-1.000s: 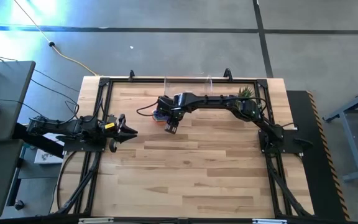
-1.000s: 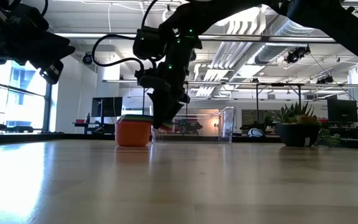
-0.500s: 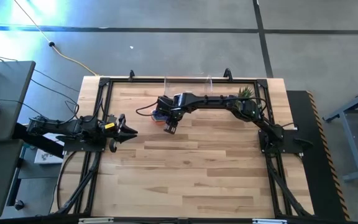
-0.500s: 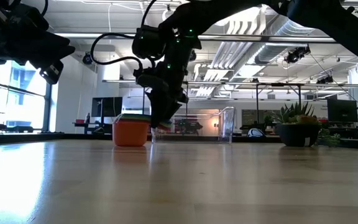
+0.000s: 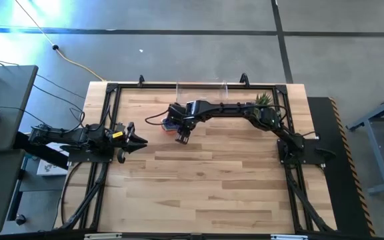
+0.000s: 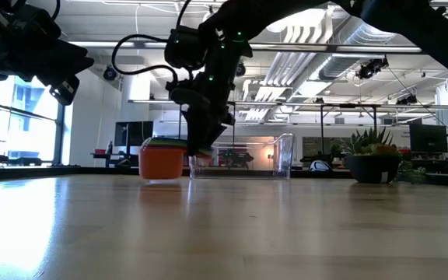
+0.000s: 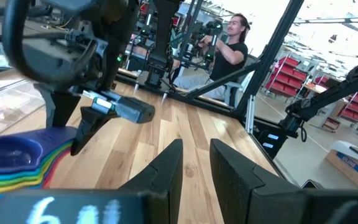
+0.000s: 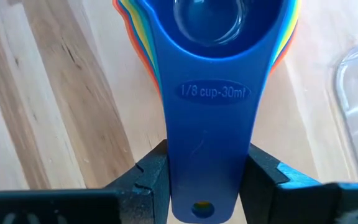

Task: Nest measuring cups in basket
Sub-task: Put the nest of measuring cups into the transparent bin

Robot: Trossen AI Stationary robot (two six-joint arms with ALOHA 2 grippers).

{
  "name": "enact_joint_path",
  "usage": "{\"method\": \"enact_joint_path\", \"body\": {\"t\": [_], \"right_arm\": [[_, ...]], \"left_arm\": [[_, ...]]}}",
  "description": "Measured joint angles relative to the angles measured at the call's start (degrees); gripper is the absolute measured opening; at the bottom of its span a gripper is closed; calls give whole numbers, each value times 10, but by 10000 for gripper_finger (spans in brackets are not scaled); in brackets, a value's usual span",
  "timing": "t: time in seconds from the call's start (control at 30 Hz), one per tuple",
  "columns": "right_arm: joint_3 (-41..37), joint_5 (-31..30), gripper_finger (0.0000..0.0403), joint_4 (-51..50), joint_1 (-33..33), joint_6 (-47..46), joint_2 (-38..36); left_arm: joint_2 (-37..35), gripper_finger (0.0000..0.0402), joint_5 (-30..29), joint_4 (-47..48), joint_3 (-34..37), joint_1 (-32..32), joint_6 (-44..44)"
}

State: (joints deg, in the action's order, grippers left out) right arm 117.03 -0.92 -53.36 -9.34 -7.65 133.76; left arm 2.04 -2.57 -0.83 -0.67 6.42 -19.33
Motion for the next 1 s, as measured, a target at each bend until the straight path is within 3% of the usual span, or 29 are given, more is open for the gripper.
{"method": "enact_joint_path", "body": {"t": [0.37, 1.0], "right_arm": [[0, 0, 123, -3, 4, 0, -13], [0, -52, 122, -82, -31, 36, -128]], "left_arm": [[0, 71, 0, 0, 0, 0, 0], [0, 71, 0, 0, 0, 0, 0]]}}
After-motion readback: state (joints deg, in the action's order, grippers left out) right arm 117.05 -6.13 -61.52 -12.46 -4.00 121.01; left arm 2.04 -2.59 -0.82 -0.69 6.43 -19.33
